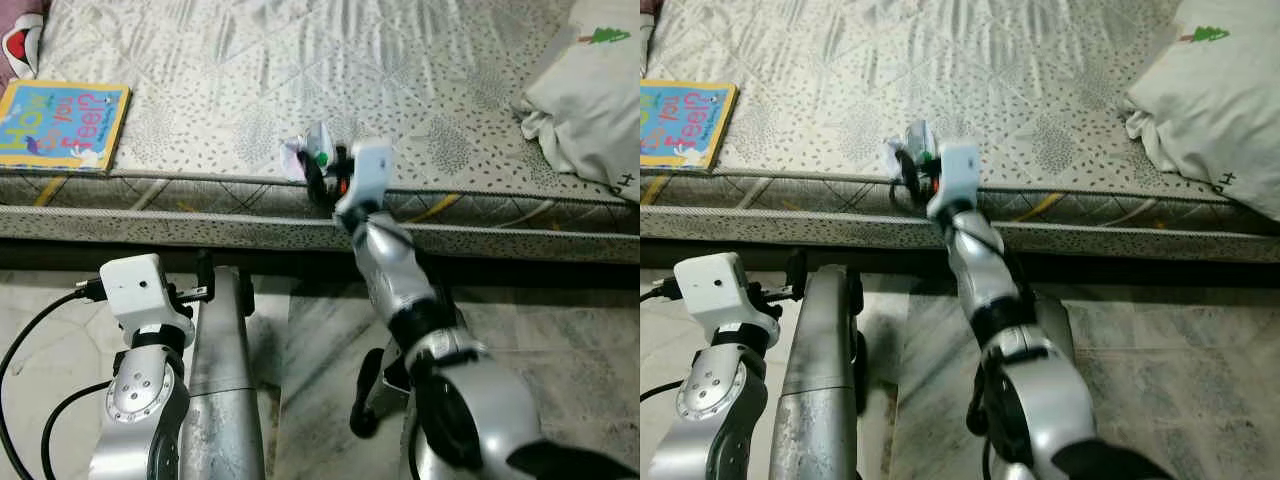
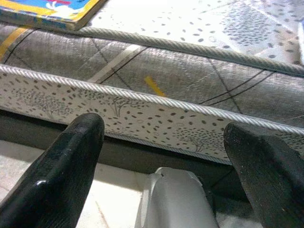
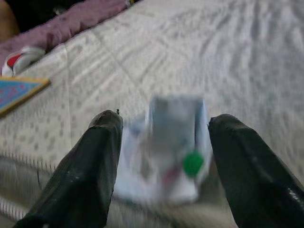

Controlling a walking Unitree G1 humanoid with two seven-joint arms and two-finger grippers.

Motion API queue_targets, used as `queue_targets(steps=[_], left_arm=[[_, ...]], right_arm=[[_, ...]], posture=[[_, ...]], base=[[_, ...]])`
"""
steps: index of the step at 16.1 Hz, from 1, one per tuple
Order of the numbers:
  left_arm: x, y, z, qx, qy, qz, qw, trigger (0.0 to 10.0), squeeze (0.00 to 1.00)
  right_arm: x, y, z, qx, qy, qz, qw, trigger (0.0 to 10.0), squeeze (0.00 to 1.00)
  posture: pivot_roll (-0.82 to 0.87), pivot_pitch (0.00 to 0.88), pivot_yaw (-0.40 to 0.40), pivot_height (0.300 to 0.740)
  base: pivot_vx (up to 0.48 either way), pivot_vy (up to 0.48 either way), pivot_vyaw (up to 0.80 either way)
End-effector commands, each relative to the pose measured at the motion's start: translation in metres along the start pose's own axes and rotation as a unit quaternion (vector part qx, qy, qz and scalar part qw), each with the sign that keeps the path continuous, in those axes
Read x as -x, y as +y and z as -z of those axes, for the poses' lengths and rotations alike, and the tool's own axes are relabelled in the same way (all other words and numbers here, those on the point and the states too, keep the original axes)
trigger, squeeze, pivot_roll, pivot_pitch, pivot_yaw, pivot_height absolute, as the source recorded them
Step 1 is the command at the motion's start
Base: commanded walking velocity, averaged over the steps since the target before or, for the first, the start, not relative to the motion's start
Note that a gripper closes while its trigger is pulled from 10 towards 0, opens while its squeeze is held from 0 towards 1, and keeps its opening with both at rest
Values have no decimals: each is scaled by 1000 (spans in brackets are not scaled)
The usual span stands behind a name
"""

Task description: Clean up the room

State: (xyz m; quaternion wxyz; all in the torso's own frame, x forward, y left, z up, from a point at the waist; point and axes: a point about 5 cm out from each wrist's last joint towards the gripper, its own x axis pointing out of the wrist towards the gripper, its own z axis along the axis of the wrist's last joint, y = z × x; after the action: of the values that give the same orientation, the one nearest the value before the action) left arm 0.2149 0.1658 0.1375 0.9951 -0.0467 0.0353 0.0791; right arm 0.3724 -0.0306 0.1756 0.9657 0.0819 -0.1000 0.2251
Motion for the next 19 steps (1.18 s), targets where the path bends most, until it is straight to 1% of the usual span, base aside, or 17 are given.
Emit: queue_targets(steps=[1, 3, 4, 5, 6, 7, 9, 14, 16, 19], left_arm=[[6, 3, 0, -7, 7, -5, 1000, 10000, 0], [13, 7, -3, -12, 8, -13, 1000, 10000, 0], [14, 8, -3, -13, 10, -15, 1000, 10000, 0], [17, 9, -3, -13, 14, -18, 1000, 10000, 0], [18, 9, -3, -13, 15, -19, 1000, 10000, 0], [19, 8, -4, -12, 16, -19, 1000, 10000, 0], [21, 8, -5, -12, 18, -20, 1000, 10000, 0], [29, 11, -6, -16, 27, -24, 999, 10000, 0], [31, 10, -6, -17, 30, -23, 999, 10000, 0], [31, 10, -6, -18, 34, -21, 999, 10000, 0]], right_arm=[[-10, 36, -2, -39, -4, -27, 999, 10000, 1000], [-17, 40, -9, -38, -7, -27, 999, 10000, 1000], [-18, 41, -10, -39, -7, -28, 999, 10000, 1000], [-21, 44, -13, -40, -7, -34, 999, 10000, 835], [-22, 45, -13, -41, -5, -37, 998, 10000, 518], [-24, 48, -13, -44, -1, -41, 998, 10000, 0], [-24, 57, -6, -44, 27, -55, 997, 10000, 0], [-20, 74, 12, -24, 87, -57, 994, 10000, 0], [-20, 79, 13, -21, 94, -53, 994, 10000, 0], [-23, 79, 11, -6, 99, -21, 995, 10000, 0]], posture=[[364, 390, -5, 509], [380, 405, -11, 509], [382, 410, -12, 509], [386, 418, -15, 509], [386, 418, -15, 509], [391, 420, -15, 509], [396, 422, -14, 509], [418, 440, -6, 509], [417, 446, -5, 509], [418, 447, -4, 509]], base=[[0, 0, 0], [0, 0, 0], [0, 0, 0], [0, 0, 0], [0, 0, 0], [0, 0, 0], [0, 0, 0], [0, 0, 0], [0, 0, 0], [0, 0, 0]])
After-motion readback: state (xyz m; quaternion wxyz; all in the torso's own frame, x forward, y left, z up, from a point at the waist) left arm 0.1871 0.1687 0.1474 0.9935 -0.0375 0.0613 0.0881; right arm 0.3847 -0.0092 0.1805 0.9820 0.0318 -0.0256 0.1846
